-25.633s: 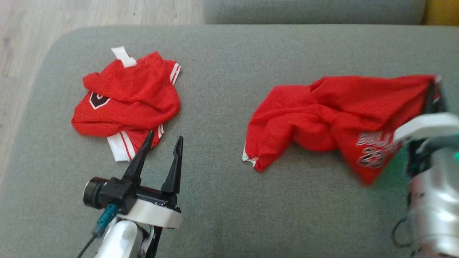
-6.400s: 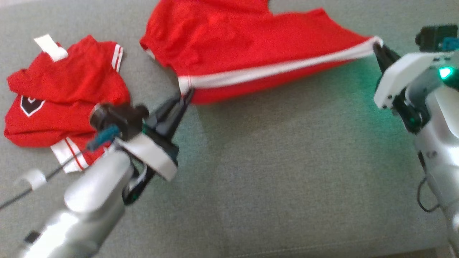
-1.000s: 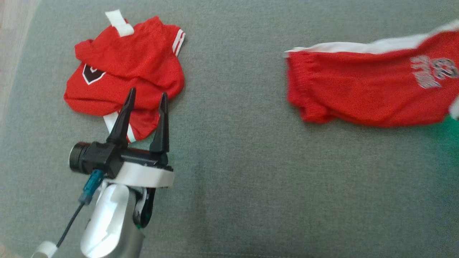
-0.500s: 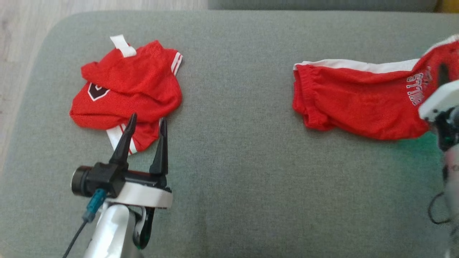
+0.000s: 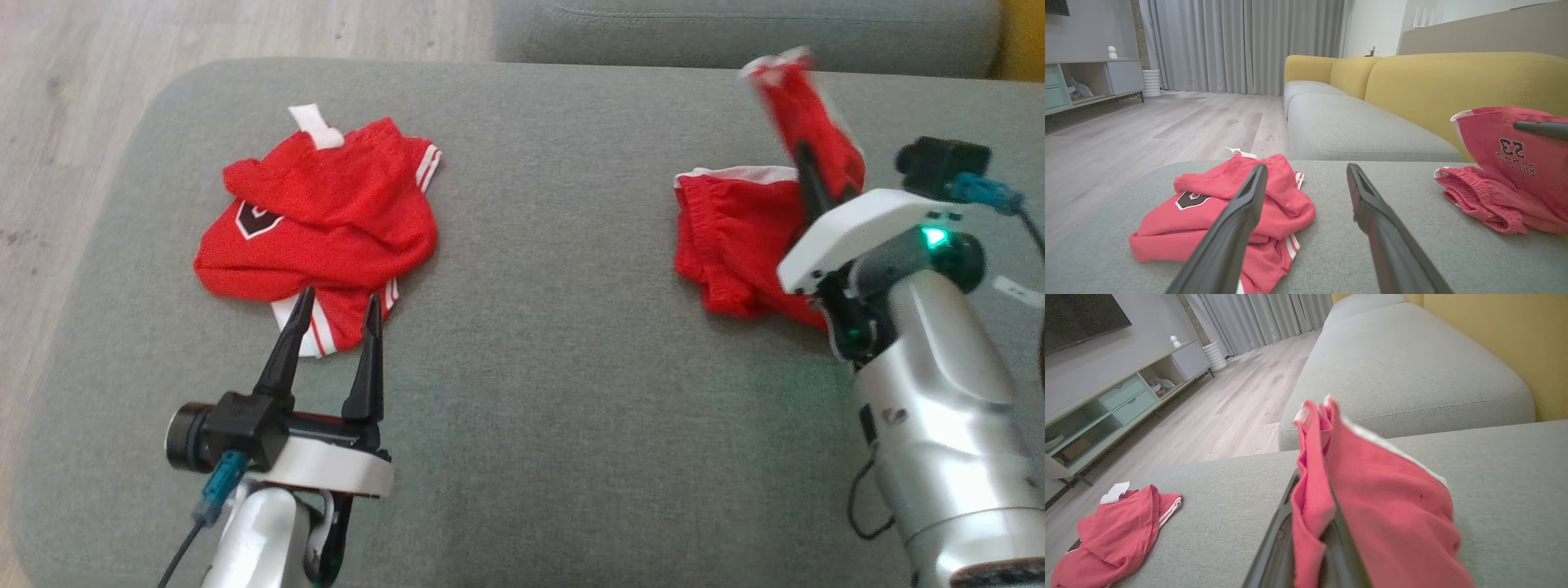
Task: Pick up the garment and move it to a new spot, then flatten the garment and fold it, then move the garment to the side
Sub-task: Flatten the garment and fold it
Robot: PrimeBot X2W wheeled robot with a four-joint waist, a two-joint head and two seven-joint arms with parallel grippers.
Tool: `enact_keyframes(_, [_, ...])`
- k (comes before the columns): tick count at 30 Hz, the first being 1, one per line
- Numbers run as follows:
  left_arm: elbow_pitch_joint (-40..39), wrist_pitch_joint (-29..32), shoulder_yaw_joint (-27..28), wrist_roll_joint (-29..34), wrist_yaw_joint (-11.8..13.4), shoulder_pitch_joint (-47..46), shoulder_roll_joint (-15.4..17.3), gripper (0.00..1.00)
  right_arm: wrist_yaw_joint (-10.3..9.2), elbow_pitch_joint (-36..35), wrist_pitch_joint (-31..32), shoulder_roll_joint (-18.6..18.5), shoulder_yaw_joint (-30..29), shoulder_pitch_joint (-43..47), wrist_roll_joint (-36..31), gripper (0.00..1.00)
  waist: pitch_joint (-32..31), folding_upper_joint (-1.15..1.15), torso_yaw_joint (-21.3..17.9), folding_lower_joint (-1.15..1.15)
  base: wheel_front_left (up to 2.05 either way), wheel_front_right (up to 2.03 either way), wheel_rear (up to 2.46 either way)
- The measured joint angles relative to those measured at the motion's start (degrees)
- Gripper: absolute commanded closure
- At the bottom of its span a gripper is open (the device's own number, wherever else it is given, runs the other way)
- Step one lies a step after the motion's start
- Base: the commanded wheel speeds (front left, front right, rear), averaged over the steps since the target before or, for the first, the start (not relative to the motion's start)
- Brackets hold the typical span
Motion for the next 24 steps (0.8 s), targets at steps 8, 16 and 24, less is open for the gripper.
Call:
enact_keyframes(8, [0.02, 0.00, -0.21, -0.21, 0.00, -0.10, -0.15, 0.00, 0.00, 2.34, -0.89, 1.85, 6.12, -0.19, 0.58, 1.00, 1.45, 0.00, 2.78, 0.01, 0.00, 0.00, 0.00])
enact_keyframes(16, [0.68, 0.00, -0.31, -0.57, -0.02, -0.20, -0.26, 0.00, 0.00, 9.59, -4.95, 2.04, 15.80, -0.15, 1.24, 0.00, 2.17, 0.00, 4.83, 0.02, 0.00, 0.00, 0.00])
enact_keyframes(24, [0.44, 0.00, -0.47, -0.56, -0.49, -0.20, -0.13, 0.00, 0.00, 9.96, -16.61, 2.03, 15.97, -0.17, 0.44, 0.00, -0.06, 0.00, 1.28, 0.01, 0.00, 0.00, 0.00])
